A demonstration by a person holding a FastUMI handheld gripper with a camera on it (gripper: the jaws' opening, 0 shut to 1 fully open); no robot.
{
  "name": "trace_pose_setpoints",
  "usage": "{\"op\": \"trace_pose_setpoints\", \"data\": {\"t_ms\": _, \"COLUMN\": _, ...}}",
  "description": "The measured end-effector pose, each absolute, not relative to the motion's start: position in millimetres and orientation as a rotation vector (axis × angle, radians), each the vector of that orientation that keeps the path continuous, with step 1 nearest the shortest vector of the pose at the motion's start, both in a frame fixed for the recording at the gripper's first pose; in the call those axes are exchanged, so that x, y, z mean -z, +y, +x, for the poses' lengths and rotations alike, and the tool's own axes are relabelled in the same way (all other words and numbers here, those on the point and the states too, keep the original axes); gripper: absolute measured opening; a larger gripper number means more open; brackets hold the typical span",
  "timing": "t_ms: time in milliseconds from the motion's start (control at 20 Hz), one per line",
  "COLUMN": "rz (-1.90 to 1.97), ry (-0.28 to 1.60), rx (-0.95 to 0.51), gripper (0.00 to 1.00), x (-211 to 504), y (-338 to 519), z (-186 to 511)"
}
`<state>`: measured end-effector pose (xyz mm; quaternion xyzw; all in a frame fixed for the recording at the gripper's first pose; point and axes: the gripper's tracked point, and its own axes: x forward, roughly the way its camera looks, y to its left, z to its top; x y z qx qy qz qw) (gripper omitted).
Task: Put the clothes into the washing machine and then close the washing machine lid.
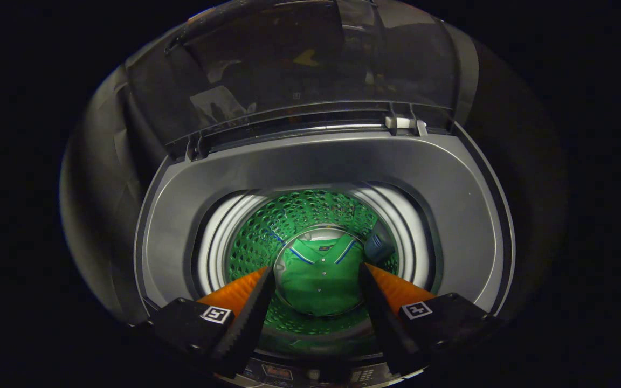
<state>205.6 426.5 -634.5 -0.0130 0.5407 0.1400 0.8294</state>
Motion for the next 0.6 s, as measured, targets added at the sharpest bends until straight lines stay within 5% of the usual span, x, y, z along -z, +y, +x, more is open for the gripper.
{"op": "trace_pose_setpoints", "data": {"t_ms": 600, "rz": -0.029, "ry": 0.974, "rx": -0.360, "gripper": 0.99, "x": 569.7, "y": 432.8, "z": 205.9}}
